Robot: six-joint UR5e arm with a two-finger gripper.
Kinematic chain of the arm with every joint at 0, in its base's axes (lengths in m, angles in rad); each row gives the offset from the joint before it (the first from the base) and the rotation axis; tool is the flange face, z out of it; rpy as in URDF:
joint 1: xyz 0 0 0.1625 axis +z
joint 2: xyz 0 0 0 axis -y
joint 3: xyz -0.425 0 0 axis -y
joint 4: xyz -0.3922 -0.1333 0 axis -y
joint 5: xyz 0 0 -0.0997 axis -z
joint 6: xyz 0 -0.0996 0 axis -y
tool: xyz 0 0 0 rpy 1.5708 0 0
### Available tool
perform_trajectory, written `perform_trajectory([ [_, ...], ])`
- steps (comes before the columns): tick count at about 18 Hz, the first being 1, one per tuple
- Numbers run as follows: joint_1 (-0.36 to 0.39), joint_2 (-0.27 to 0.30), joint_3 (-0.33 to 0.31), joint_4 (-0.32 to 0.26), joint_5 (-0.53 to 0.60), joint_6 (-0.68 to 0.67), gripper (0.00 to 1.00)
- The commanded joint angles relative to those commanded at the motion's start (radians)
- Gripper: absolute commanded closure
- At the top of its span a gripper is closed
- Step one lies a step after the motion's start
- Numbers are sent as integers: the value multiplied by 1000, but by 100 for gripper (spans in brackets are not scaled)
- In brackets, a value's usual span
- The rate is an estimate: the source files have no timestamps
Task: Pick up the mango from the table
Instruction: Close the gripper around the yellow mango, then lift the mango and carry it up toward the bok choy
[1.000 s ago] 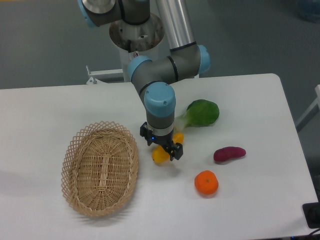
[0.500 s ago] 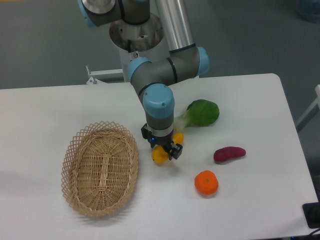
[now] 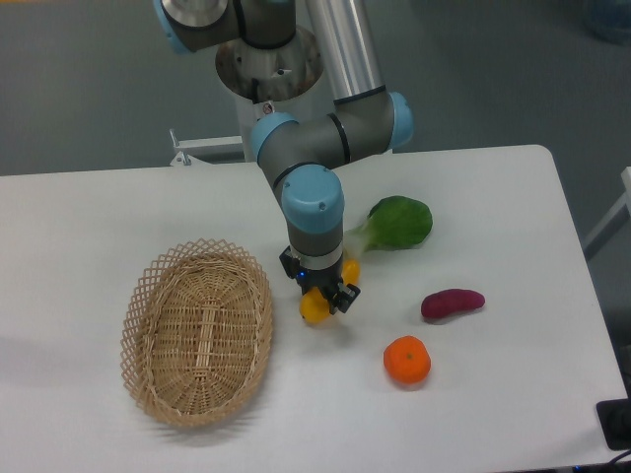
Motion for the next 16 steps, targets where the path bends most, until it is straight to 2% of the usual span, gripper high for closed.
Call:
perform_trajectory([
  [3,8,11,29,-3,-6,0,45],
  [6,46,51,70,-8,-34,2,45],
  [9,84,69,87,-11,-106,-5,45],
  [11,119,104,107,-17,-164,-6,45],
  [13,156,109,132,-17,-236,-6,45],
  [16,195,147,163,-20,-264,0,45],
])
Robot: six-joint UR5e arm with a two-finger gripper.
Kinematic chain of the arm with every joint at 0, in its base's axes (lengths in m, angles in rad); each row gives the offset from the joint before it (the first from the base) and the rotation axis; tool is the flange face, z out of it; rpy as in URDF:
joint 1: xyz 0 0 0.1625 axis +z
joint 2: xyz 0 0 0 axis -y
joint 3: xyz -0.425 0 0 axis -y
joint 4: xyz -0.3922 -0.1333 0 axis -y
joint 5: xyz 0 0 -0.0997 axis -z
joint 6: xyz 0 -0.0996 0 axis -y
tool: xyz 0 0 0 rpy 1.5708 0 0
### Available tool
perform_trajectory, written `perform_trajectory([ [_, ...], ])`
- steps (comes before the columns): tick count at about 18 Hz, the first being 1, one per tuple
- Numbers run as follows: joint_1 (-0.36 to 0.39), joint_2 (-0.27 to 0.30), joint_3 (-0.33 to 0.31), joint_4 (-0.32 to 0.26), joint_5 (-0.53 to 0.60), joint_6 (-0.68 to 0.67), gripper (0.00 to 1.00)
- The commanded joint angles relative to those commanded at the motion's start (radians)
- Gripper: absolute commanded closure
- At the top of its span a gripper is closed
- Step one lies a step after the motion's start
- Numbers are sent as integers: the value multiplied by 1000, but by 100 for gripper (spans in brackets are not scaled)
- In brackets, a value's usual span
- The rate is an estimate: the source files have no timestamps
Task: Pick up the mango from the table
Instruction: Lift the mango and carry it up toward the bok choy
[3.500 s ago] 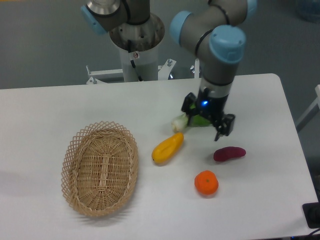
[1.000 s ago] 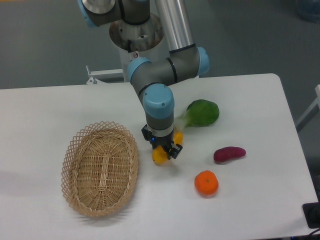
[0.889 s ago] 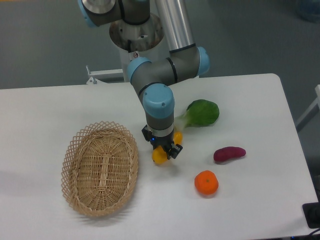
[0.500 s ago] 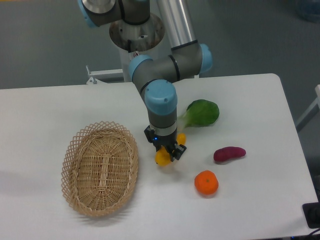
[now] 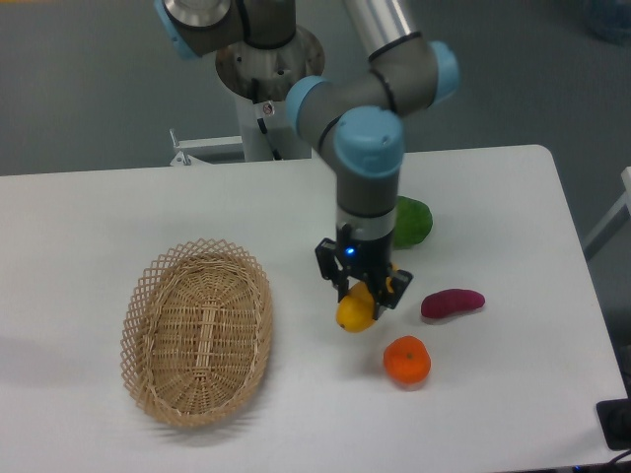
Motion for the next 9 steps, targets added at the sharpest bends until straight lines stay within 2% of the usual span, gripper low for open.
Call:
perform_trajectory([
  [2,28,3,26,-15,-12,9,45],
  [3,41,3,46,-43,-23,15,45],
  [9,101,3,205,-283,-41,124,45],
])
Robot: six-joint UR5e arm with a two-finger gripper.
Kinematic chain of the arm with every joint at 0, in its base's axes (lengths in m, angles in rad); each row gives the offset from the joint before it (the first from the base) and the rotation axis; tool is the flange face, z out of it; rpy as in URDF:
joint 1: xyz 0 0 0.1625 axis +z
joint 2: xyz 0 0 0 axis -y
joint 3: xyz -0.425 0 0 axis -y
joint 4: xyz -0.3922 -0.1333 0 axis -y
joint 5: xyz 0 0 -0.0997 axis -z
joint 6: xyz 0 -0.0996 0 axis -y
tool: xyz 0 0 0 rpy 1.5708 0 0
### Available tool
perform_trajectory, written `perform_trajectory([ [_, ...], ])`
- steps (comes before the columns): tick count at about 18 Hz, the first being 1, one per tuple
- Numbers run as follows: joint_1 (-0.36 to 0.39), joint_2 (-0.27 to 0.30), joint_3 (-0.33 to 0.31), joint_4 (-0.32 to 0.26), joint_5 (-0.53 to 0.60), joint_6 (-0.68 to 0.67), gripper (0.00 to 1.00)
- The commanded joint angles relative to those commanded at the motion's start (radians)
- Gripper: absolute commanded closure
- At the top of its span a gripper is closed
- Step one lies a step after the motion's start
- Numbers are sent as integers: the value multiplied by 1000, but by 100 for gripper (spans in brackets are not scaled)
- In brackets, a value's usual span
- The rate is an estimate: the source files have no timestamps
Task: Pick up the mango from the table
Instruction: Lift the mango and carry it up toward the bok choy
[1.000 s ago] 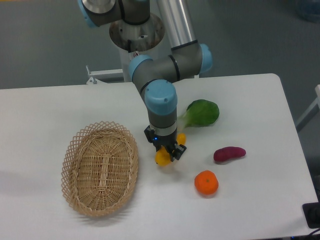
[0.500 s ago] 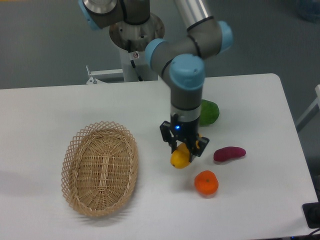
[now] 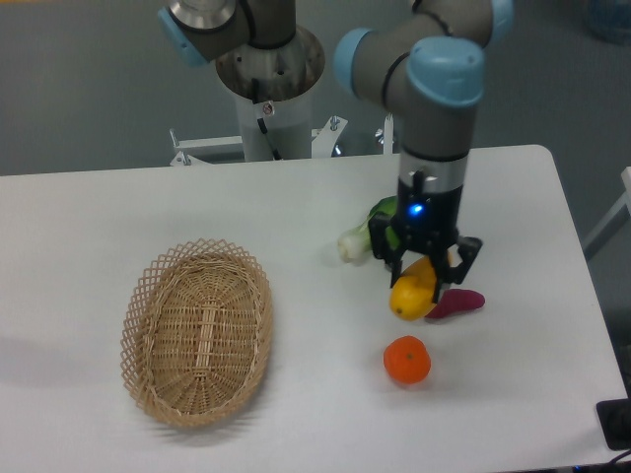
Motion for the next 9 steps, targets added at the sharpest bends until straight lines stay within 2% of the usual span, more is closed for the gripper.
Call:
perform_trajectory([
  [4,35,0,58,-112,2,89,45],
  [9,54,-2,63,-119,3,144,45],
])
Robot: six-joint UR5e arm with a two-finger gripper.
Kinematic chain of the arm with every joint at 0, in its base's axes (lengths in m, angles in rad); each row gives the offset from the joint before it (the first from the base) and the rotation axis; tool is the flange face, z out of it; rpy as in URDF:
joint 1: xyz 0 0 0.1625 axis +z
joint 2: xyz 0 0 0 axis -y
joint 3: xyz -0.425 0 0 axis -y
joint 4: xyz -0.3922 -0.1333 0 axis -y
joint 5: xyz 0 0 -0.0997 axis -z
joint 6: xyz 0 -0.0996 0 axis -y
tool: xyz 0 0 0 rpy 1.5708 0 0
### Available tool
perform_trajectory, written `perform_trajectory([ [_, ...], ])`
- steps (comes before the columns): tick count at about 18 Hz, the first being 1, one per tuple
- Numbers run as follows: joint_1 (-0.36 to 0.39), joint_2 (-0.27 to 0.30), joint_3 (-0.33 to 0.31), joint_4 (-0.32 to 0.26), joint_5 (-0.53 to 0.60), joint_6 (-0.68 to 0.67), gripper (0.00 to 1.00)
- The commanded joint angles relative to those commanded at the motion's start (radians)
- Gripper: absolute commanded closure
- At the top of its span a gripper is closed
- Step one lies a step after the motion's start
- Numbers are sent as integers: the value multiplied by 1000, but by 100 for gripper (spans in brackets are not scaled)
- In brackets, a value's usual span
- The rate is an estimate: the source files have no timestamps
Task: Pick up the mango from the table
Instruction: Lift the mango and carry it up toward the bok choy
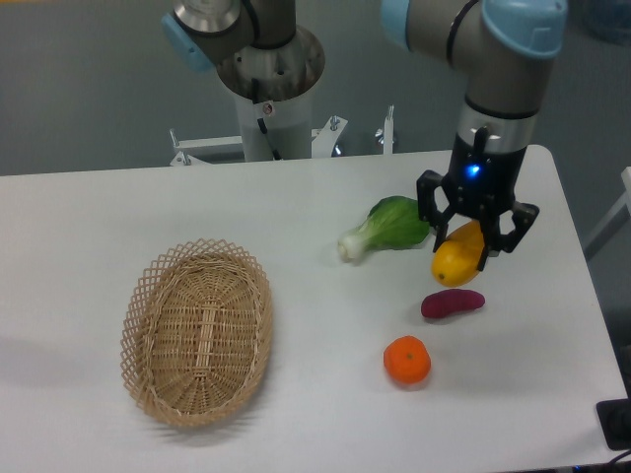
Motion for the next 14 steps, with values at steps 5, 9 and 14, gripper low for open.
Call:
perform_trajectory([
  [5,12,0,0,0,2,11,45],
  [9,12,2,-8,2,5,11,45],
  [14,12,2,-11,2,5,11,45],
])
